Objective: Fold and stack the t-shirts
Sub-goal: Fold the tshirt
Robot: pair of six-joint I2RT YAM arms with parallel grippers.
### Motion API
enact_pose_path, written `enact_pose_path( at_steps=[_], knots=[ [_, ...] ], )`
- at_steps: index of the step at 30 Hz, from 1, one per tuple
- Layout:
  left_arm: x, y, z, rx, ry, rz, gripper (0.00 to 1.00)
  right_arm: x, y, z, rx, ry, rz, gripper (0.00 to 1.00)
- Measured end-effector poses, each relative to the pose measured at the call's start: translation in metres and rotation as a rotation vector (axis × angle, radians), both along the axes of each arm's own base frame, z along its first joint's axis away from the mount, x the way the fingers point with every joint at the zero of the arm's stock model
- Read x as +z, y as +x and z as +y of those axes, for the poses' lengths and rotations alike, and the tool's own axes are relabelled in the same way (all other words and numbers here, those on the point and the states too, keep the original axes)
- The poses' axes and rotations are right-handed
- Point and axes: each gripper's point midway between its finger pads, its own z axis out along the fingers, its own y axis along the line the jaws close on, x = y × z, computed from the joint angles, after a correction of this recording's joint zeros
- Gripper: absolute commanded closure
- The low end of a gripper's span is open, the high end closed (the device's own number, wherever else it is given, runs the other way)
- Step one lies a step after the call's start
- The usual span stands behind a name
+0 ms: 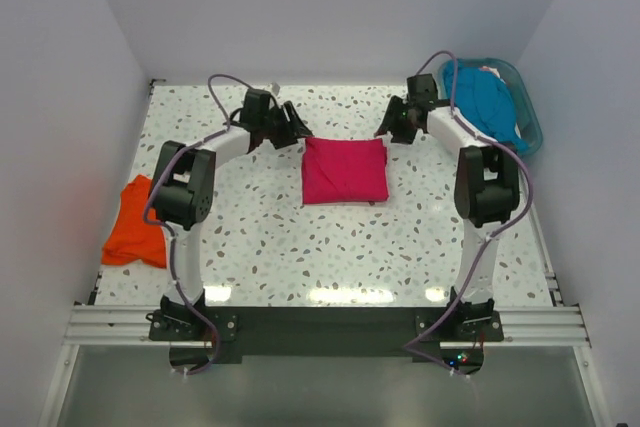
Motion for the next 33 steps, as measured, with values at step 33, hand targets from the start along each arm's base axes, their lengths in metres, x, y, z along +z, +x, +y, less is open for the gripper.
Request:
enact_pose_path(
  at_steps=[33],
  knots=[
    [-0.047,-0.15,-0.009,-0.122,0.305,0.078,0.52,-0.05,-0.144,0.013,0.146,-0.312,0.102,0.53]
  ],
)
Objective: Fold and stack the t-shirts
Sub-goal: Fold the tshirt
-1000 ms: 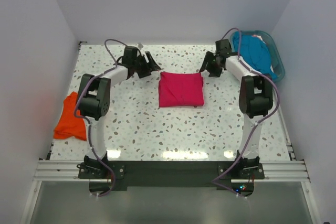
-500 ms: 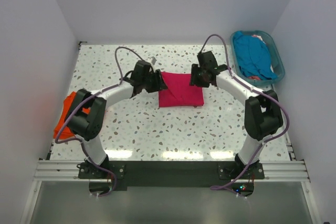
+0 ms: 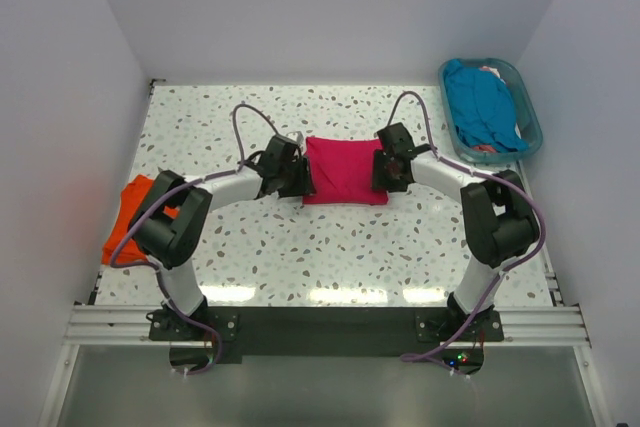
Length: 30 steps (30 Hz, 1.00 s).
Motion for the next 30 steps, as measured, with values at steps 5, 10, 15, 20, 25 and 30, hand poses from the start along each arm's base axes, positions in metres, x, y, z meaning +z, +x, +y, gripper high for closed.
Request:
enact_pose_path(
  at_steps=[5,10,15,20,25,30],
  knots=[
    [-0.005,-0.002,-0.002,-0.012,0.008,0.006,0.73,0.0,0.003,0.004,-0.002,0.024,-0.012,0.74],
    [-0.007,-0.002,-0.002,-0.017,0.011,0.004,1.0,0.001,0.003,0.007,-0.003,0.038,-0.011,0.95],
    [-0.011,-0.004,0.001,-0.012,0.024,0.006,1.0,0.0,0.002,0.007,-0.003,0.038,-0.009,1.0],
    [-0.009,-0.008,0.01,0.007,0.043,-0.005,1.0,0.0,0.004,0.0,-0.02,0.041,-0.004,1.0],
    [0.009,-0.013,0.016,0.021,0.027,-0.042,1.0,0.004,0.009,-0.015,-0.058,0.046,-0.009,1.0],
    [0.012,-0.02,0.019,0.028,0.008,-0.05,1.0,0.01,0.01,-0.018,-0.065,0.051,-0.025,1.0]
  ],
)
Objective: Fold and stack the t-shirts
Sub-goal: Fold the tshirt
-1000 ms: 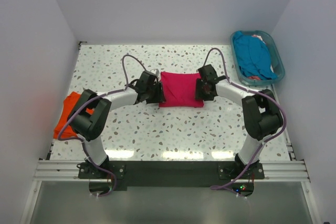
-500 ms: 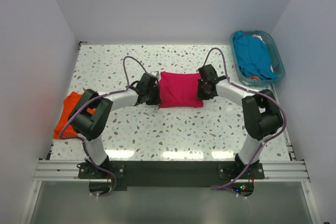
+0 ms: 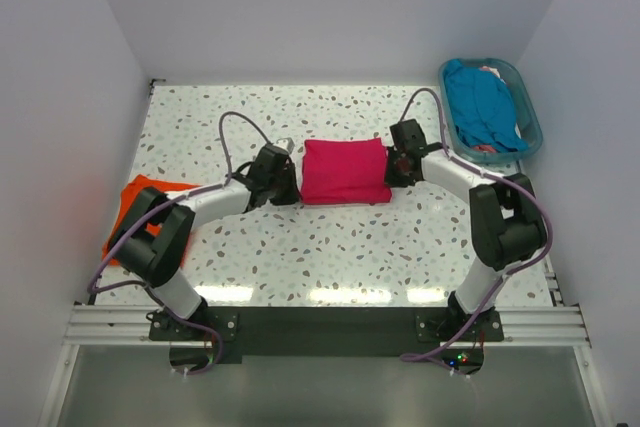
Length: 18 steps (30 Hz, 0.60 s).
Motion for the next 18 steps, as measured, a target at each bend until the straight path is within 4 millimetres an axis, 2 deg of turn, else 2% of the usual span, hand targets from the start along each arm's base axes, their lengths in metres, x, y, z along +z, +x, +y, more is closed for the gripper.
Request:
enact_pose_path(
  at_steps=[3,6,7,8,10,11,14,16,18],
  knots=[
    [-0.011,-0.01,0.004,0.001,0.002,0.026,1.0,-0.002,-0.002,0.002,0.009,0.01,0.007,1.0],
    [-0.022,-0.023,0.006,-0.013,-0.006,0.054,0.99,-0.007,-0.008,0.005,0.024,0.028,0.024,0.86],
    [-0.024,-0.027,0.006,-0.022,-0.012,0.062,0.9,-0.008,-0.01,0.006,0.028,0.033,0.03,0.72],
    [-0.025,-0.029,0.007,-0.028,-0.014,0.067,0.73,-0.009,-0.011,0.006,0.026,0.032,0.033,0.66],
    [-0.024,-0.033,0.009,-0.032,-0.014,0.072,0.61,-0.011,-0.013,0.002,0.031,0.021,0.038,0.6],
    [-0.02,-0.033,0.009,-0.03,-0.017,0.067,0.51,-0.011,-0.015,0.001,0.031,0.015,0.04,0.55],
    [0.0,-0.03,0.012,-0.023,-0.032,0.035,0.36,-0.003,-0.014,-0.003,0.025,0.001,0.019,0.52],
    [0.02,-0.021,0.011,-0.015,-0.063,-0.003,0.34,0.008,-0.012,-0.004,0.023,0.002,-0.007,0.51],
    [0.038,-0.01,0.013,0.001,-0.092,-0.042,0.27,0.02,-0.01,-0.003,0.024,0.009,-0.031,0.52]
  ],
)
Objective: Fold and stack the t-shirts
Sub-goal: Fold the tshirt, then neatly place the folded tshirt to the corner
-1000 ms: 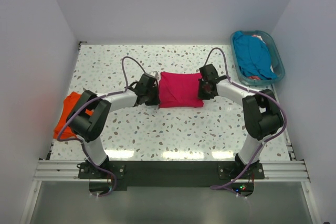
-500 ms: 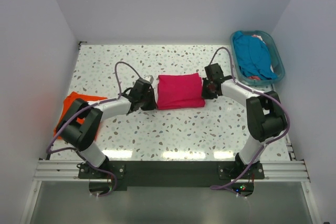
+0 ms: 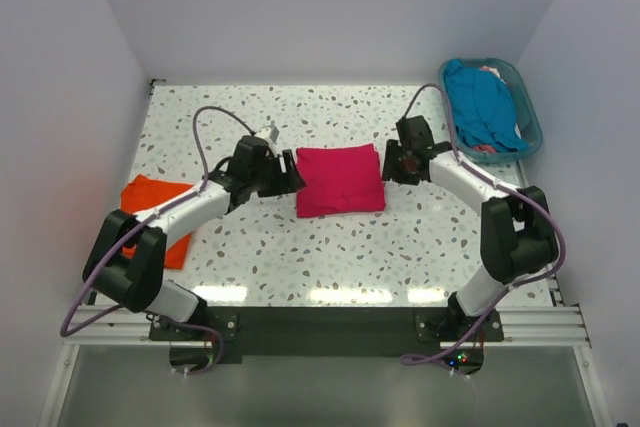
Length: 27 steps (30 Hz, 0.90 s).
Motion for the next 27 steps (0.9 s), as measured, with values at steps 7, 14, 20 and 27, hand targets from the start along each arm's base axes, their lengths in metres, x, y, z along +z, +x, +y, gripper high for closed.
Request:
enact_pose_path(
  at_steps=[7,14,20,27],
  knots=[
    [0.007,0.042,0.002,0.023,-0.067,0.006,0.15,0.039,0.031,0.036,0.06,0.036,-0.096,0.58],
    [-0.046,0.061,-0.01,-0.028,-0.072,0.145,0.16,0.004,0.054,0.062,0.11,0.021,-0.034,0.63],
    [-0.049,0.068,-0.007,-0.015,-0.049,0.139,0.25,-0.034,0.051,0.055,0.101,-0.007,0.056,0.66],
    [-0.054,0.076,-0.016,-0.013,-0.021,0.122,0.35,-0.036,0.057,0.049,0.088,0.033,0.06,0.66]
  ],
)
